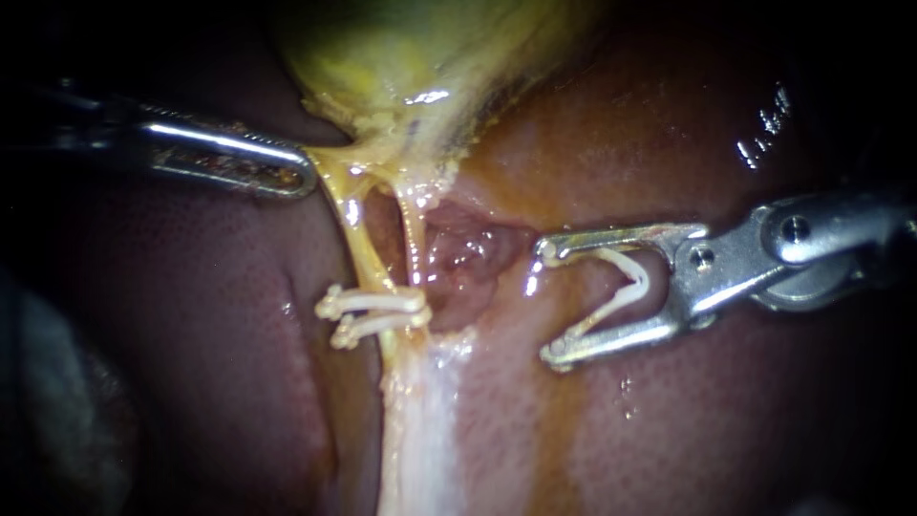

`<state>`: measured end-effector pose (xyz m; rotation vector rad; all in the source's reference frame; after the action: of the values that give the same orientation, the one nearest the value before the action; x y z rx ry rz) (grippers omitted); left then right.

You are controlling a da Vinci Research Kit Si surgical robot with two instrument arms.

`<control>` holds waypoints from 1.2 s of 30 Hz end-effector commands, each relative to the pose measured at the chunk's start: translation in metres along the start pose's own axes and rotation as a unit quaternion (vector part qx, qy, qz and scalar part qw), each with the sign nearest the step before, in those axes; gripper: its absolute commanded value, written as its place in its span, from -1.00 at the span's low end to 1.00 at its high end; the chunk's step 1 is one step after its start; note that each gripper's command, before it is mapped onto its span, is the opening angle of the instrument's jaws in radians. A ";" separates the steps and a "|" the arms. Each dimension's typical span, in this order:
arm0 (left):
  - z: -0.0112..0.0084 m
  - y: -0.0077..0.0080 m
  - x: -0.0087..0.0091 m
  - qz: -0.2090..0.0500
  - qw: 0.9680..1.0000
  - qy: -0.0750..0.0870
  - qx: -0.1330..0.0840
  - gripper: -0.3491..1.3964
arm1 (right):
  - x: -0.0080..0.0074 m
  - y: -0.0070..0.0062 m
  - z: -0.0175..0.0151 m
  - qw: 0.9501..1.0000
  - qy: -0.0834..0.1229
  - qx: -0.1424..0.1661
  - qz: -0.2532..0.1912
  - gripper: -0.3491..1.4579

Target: Clipping third clip left tube

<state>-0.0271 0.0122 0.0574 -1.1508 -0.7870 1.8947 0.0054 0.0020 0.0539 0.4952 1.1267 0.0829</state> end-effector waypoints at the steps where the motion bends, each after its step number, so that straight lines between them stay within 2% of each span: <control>1: 0.0001 0.0001 0.0000 0.000 1.000 0.000 0.000 -1.00 | 0.0001 0.0000 0.0002 1.000 0.001 0.000 0.000 -0.06; 8: 0.0007 0.0008 0.0001 0.002 1.000 0.002 0.003 -1.00 | 0.0012 0.0000 0.0017 0.999 0.012 -0.004 0.032 -0.06; 12: 0.0010 0.0012 0.0002 0.004 1.000 0.003 0.006 -1.00 | 0.0021 0.0002 0.0032 0.997 0.036 -0.008 0.072 -0.06; 16: 0.0012 0.0013 0.0001 0.004 1.000 0.003 0.005 -1.00 | 0.0029 0.0007 0.0047 0.992 0.053 -0.011 0.115 -0.06; 20: 0.0012 0.0014 0.0001 0.007 1.000 0.003 0.005 -1.00 | 0.0036 0.0013 0.0059 0.983 0.081 -0.012 0.164 -0.06; 24: 0.0012 0.0014 0.0002 0.007 1.000 0.003 0.005 -1.00 | 0.0041 0.0020 0.0070 0.976 0.104 -0.009 0.194 -0.06; 31: 0.0013 0.0015 0.0002 0.006 1.000 0.004 0.006 -1.00 | 0.0044 0.0031 0.0087 0.970 0.110 -0.007 0.218 -0.06; 36: 0.0013 0.0015 0.0002 0.006 1.000 0.004 0.006 -1.00 | 0.0033 0.0038 0.0094 0.968 0.109 -0.008 0.227 -0.07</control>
<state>-0.0288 0.0114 0.0566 -1.1573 -0.7653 1.9024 0.0159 0.0031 0.0561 0.7391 1.2074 0.5623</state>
